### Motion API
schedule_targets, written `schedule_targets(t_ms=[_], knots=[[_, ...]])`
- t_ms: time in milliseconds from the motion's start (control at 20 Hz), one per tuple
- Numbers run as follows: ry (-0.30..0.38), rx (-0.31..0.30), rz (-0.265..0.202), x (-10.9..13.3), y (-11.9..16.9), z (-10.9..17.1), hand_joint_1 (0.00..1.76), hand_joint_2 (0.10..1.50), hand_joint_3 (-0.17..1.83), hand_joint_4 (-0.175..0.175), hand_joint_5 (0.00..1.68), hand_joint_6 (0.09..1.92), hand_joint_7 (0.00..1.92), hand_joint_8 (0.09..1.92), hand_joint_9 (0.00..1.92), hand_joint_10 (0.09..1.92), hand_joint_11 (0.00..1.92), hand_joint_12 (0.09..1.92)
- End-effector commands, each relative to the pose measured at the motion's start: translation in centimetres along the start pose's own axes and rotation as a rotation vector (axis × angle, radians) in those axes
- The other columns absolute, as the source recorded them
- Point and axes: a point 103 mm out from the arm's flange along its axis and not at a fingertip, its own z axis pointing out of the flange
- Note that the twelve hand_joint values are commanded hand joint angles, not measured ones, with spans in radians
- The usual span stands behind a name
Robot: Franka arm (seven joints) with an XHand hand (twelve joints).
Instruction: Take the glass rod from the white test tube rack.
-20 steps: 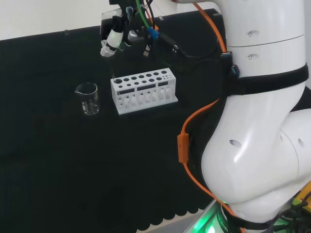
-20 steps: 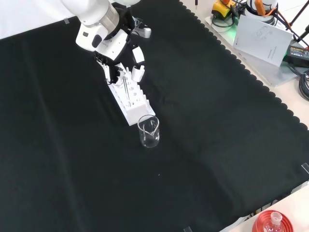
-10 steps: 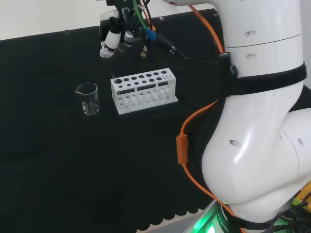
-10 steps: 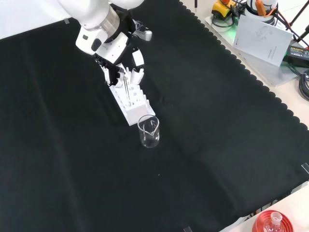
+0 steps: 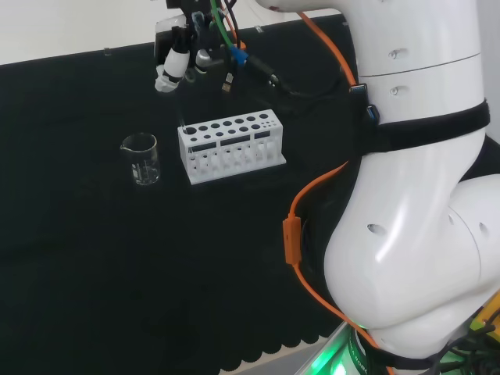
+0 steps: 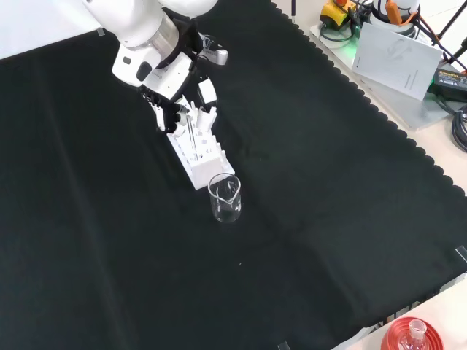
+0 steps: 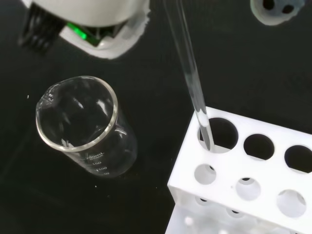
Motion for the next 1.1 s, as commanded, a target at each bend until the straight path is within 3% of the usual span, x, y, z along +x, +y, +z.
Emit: schedule_targets(t_ms=[50, 250, 450, 650, 750, 1100], knots=[[0.005, -0.012, -0.027, -0.1, -0.2, 0.2, 1.06, 0.56, 0.67, -0.175, 1.05, 0.80, 1.43, 0.56, 1.67, 0.29, 1.72, 0.84], [0.002, -0.021, -0.027, -0.4, -0.4, 0.2, 1.08, 0.57, 0.67, -0.175, 1.08, 0.78, 1.46, 0.52, 1.70, 0.24, 1.74, 0.83], [-0.001, -0.070, -0.040, -0.3, -0.6, -0.1, 1.19, 0.70, 0.54, -0.175, 1.27, 0.59, 1.56, 0.38, 1.77, 0.13, 1.80, 0.72], [-0.005, -0.102, -0.049, -0.6, -1.0, -0.5, 1.21, 0.71, 0.52, -0.175, 1.32, 0.52, 1.66, 0.22, 1.80, 0.09, 1.76, 0.59], [-0.004, -0.106, -0.046, -0.6, -1.0, -0.5, 1.29, 0.65, 0.61, -0.175, 1.29, 0.51, 1.64, 0.17, 1.80, 0.09, 1.72, 0.55], [0.029, -0.119, -0.036, -1.8, -2.4, -1.1, 1.34, 0.57, 0.73, -0.175, 1.31, 0.46, 1.59, 0.28, 1.84, 0.09, 1.65, 0.49]])
